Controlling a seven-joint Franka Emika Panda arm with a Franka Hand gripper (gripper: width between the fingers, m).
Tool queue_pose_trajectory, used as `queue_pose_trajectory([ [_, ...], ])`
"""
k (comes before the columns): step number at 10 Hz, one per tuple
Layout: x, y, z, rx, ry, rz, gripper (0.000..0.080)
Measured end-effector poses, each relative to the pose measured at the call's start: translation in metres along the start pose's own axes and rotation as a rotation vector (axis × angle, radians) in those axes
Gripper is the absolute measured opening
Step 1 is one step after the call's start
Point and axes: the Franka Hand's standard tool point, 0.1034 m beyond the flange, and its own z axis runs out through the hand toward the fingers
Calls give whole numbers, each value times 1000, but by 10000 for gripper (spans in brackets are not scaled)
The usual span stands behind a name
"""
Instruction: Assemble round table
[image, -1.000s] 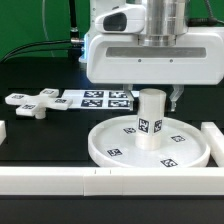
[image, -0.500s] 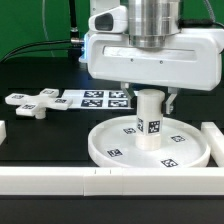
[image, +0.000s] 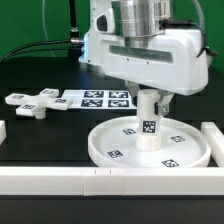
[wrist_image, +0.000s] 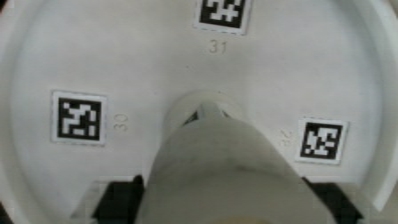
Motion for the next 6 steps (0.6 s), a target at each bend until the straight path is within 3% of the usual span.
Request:
queue_pose_trajectory([
  [3, 0, 0, 0, 2, -2, 46, 413],
  [5, -3, -2, 0, -11, 3, -53, 600],
  [6, -11, -7, 0, -16, 5, -84, 639],
])
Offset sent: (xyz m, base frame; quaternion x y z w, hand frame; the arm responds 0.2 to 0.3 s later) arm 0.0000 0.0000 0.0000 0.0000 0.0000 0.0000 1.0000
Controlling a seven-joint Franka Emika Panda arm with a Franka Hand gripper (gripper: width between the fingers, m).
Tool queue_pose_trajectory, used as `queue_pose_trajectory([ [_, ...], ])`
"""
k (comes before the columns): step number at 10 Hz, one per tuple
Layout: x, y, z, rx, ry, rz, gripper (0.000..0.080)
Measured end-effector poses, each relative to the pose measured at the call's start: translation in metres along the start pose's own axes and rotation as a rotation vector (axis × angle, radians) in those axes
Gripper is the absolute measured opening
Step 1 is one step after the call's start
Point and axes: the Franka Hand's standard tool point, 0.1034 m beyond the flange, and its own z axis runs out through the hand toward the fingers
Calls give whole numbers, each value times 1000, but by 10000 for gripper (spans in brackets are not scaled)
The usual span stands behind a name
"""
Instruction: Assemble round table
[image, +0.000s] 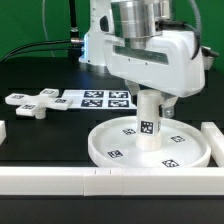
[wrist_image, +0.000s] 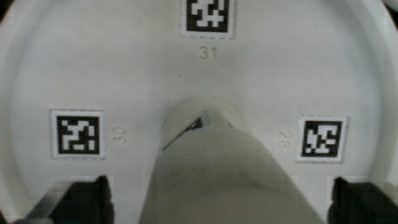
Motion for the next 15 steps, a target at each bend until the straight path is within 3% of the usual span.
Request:
queue_pose_trajectory([
  [5, -1, 0, 1, -1, -1, -375, 649],
  [8, 10, 4, -1, -16, 17, -745, 649],
  [13, 11, 4, -1, -29, 18, -1069, 649],
  [14, 10, 3, -1, -37, 23, -1151, 649],
  [15, 7, -1, -1, -63, 48, -1336, 649],
])
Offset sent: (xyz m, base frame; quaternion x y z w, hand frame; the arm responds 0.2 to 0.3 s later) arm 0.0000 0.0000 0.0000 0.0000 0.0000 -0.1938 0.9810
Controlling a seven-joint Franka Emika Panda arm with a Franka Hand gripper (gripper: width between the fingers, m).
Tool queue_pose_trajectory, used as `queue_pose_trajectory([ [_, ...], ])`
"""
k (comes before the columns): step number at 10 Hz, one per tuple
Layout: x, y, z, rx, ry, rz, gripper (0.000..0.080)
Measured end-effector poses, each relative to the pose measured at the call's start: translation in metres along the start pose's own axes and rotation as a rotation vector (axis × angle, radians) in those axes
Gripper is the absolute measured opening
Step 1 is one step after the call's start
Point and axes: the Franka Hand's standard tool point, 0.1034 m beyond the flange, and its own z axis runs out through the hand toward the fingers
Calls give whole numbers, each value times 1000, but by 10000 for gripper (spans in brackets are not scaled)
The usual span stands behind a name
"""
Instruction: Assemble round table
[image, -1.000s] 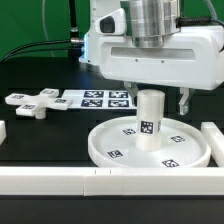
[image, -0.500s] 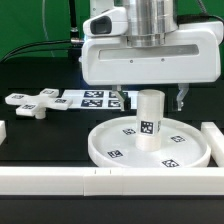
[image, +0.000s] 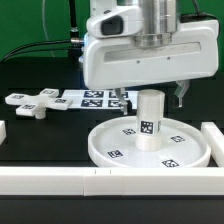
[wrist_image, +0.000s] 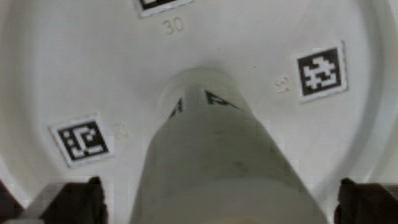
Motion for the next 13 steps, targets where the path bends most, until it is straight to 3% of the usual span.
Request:
queue_pose_trajectory([
  [3, 4, -2, -2, -30, -13, -379, 649],
  [7, 2, 2, -1, -34, -22, -581, 649],
  [9, 2, 1, -1, -60, -45, -826, 649],
  [13, 3, -3, 1, -82, -88, -1185, 649],
])
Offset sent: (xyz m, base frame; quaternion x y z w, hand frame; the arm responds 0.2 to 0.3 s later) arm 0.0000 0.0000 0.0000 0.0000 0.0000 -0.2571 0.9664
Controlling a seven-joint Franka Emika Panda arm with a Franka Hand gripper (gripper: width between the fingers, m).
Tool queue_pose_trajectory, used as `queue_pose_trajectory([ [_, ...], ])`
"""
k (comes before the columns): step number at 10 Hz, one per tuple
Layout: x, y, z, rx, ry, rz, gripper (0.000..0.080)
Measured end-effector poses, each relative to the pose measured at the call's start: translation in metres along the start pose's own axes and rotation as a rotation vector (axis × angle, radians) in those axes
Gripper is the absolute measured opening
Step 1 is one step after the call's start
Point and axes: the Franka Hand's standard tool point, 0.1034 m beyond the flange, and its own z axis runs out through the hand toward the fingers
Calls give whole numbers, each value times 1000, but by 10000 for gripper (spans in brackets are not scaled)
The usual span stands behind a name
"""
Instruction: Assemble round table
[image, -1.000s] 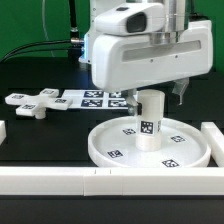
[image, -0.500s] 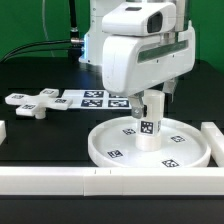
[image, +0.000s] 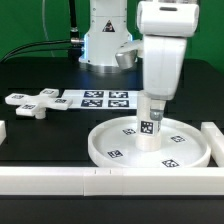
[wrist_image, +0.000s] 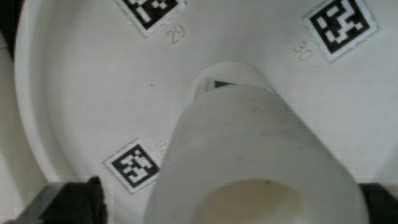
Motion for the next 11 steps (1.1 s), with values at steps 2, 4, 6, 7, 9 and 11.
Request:
queue_pose_trajectory([
  [2, -2, 0, 0, -1, -8, -105, 649],
  [4, -6, 0, 1, -2, -18, -216, 649],
  [6, -8, 0, 1, -1, -24, -291, 636],
  [7, -9, 0, 1, -1, -24, -289, 636],
  [9, -9, 0, 1, 0, -24, -285, 407],
  [11, -10, 0, 2, 0, -24, -284, 407],
])
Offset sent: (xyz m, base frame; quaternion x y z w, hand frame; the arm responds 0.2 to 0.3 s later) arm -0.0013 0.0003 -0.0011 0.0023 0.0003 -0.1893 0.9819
